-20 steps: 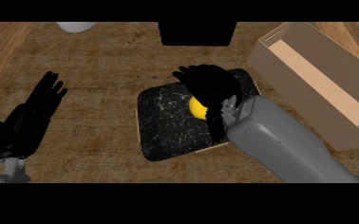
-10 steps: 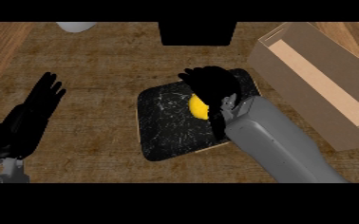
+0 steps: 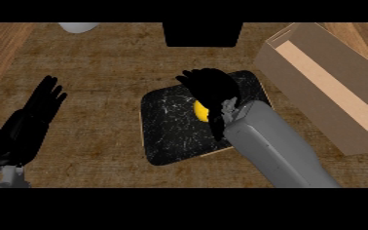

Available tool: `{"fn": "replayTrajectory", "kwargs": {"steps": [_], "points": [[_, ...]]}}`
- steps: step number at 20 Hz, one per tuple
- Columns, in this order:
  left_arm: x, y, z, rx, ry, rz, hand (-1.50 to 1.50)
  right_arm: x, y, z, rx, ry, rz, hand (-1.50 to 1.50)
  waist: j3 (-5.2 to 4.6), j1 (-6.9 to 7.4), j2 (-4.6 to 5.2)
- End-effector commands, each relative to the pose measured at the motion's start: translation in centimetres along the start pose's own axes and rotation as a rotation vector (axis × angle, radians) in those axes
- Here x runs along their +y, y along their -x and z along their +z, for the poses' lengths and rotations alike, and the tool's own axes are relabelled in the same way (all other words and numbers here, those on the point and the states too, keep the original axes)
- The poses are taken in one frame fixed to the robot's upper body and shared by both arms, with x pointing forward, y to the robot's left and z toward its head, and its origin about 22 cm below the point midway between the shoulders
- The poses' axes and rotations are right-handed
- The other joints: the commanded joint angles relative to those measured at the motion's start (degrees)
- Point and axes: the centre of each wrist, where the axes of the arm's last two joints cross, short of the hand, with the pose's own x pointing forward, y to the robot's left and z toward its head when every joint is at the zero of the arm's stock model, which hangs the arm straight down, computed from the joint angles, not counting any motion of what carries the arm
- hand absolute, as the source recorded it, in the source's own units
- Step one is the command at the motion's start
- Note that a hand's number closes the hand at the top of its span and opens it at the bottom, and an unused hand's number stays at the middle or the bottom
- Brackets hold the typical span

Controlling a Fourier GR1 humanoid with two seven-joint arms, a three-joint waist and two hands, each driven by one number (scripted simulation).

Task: Pick the lemon from the tray and place it in the cardboard box

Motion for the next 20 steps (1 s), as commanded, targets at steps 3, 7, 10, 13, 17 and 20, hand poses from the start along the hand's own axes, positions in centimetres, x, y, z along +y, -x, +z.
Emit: {"fn": "replayTrajectory", "kwargs": {"steps": [3, 7, 10, 13, 17, 20], "points": [[0.4, -0.8, 1.3, 0.012, 0.017, -0.001, 0.00, 1.6, 0.8, -1.3, 0.029, -0.024, 0.080, -1.50, 0.01, 0.24, 0.01], [0.8, -0.4, -0.9, 0.001, 0.005, 0.006, 0.00, 0.6, -0.9, -1.6, 0.037, -0.024, 0.080, -1.50, -0.01, -0.07, 0.04], [-1.2, -0.2, -0.6, 0.013, 0.014, 0.000, 0.00, -0.3, -2.3, -1.4, 0.055, -0.030, 0.080, -1.50, -0.01, -0.11, -0.03], [-0.4, -0.2, -0.9, 0.007, 0.003, 0.010, 0.00, 2.3, -2.2, -3.2, 0.052, -0.040, 0.077, -1.50, 0.00, 0.11, 0.05], [0.0, -0.2, -1.1, -0.009, -0.007, 0.008, 0.00, 4.1, -0.8, -3.0, 0.099, -0.039, 0.096, -1.50, 0.00, -0.11, 0.03], [0.5, 0.1, 0.6, 0.002, -0.006, 0.009, 0.00, 2.9, -1.8, -1.8, 0.108, -0.028, 0.094, -1.50, 0.00, -0.11, -0.07]]}}
